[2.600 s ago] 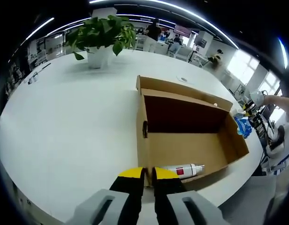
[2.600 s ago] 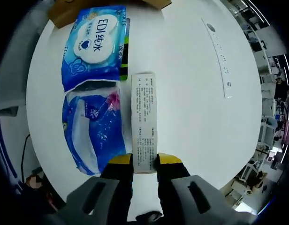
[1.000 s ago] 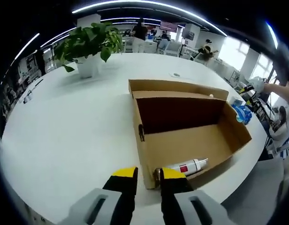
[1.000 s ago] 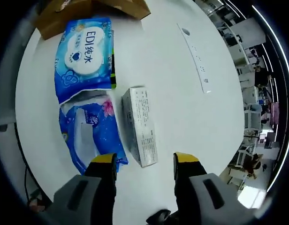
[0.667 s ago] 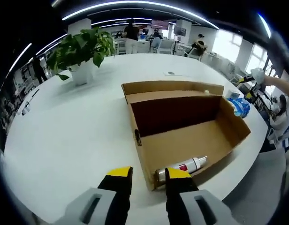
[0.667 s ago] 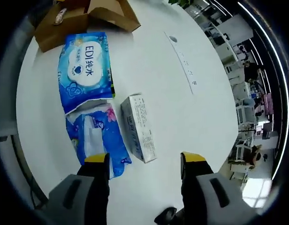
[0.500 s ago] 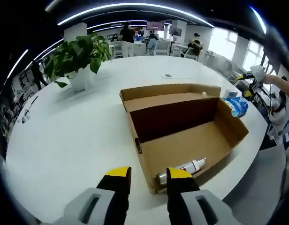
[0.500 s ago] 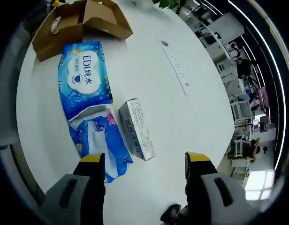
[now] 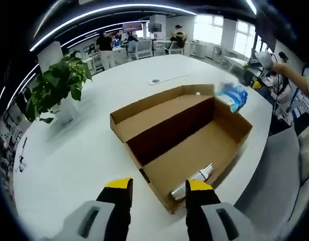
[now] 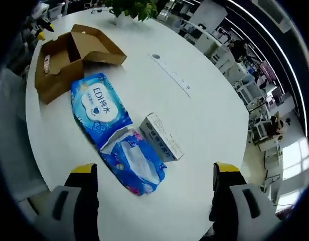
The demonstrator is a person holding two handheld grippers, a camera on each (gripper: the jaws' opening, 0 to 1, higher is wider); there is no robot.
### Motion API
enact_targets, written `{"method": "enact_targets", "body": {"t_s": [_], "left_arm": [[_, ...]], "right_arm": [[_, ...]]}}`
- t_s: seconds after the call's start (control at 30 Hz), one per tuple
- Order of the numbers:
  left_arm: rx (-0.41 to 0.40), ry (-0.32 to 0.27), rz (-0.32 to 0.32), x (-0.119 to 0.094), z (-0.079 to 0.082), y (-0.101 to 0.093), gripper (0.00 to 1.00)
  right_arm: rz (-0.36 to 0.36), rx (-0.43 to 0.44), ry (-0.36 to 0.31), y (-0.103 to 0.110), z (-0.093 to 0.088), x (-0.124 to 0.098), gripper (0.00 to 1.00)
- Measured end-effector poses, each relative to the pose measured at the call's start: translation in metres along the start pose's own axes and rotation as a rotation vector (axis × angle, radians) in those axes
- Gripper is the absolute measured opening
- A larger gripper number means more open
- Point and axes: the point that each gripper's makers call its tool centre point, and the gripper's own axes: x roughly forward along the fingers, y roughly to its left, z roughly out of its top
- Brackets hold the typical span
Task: Operate the shoe box by opening the lid, removing the specified soft item, and placing it in the target area until the item is outside and the box remains undamaged.
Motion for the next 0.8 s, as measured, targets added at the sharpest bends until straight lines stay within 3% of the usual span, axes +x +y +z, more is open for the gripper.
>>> {"method": "enact_targets", "body": {"t_s": [0.17, 0.3, 0.67, 0.8], "left_arm": [[0.086, 0.039, -0.061, 0.003, 0.005, -0.007, 0.47], [0.149, 0.065, -0.104, 0.006, 0.008, -0.011, 0.50], [0.277, 0.128, -0.207, 0.018, 0.013, -0.020, 0.53], [0.346, 0.134, -0.283, 0.023, 0.012, -0.030, 0.54]], "right_arm": [[0.007, 0.125, -0.098, 0.023, 0.013, -0.022, 0.96], [0.020, 0.180, -0.123, 0.038, 0.014, -0.036, 0.96], [0.039, 0.222, -0.171, 0.075, 0.018, -0.064, 0.96], [0.064, 0.221, -0.181, 0.090, 0.021, -0.071, 0.96]]}}
